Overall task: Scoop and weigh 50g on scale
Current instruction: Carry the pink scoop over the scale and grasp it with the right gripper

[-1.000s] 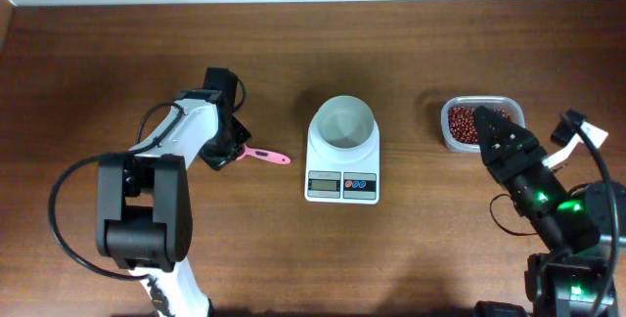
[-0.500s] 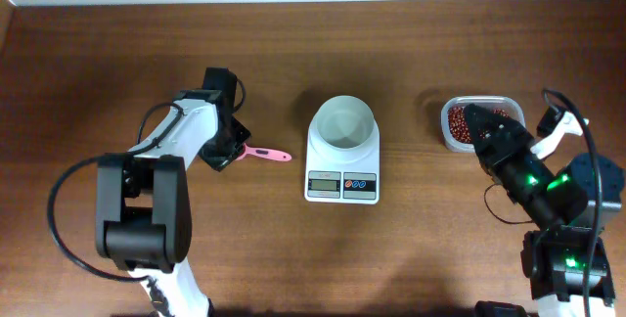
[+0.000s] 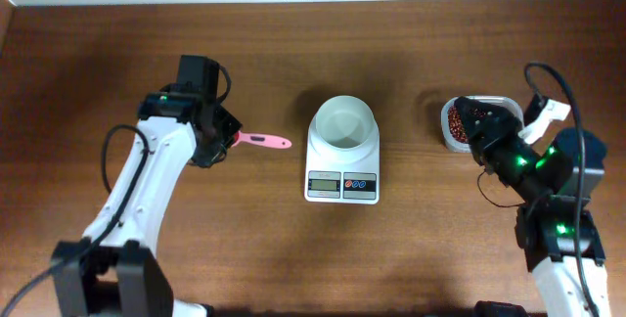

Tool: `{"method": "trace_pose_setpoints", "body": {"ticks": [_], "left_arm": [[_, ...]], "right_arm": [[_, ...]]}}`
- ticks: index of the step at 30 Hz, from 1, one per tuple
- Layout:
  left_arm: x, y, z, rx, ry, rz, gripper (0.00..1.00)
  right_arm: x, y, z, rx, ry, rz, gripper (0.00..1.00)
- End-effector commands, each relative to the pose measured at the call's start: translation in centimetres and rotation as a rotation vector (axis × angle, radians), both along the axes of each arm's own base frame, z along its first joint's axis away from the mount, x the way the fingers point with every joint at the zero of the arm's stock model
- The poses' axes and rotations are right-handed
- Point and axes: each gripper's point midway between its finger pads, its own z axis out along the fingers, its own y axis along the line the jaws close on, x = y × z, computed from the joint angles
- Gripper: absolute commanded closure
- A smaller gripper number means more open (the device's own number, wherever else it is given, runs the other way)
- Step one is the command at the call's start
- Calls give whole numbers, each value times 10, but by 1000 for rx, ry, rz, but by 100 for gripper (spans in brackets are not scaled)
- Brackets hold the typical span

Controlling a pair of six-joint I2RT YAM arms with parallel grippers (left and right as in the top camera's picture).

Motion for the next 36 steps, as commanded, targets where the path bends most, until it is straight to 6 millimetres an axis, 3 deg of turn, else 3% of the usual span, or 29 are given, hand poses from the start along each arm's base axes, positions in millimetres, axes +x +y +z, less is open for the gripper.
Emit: {"method": "trace_pose_setpoints", "body": {"ticks": [1,4,6,13,24,30,36], "left_arm": [[-15,-12,16,-69,17,-7,100],[-24,-16,16,-97,48,-13,100],[-26,-22,17,-129,59,-20,100],[-31,-38,19,-224,77,-40,100],[-44,-66,20,-273,125,-77,100],[-50,-91,22,-311,133,-140,100],[-52,-103,23,-321,130,-148,100]], "right_arm": [[-7,24,1,51,7,172,51],[-22,45,2,48,-35,356,51],[-37,58,9,37,-96,486,42],[-58,93,11,33,-128,644,34],[-73,162,-8,-90,-101,683,26],[-78,186,-30,-120,-35,710,24],[-75,205,-58,-71,97,722,24]]}}
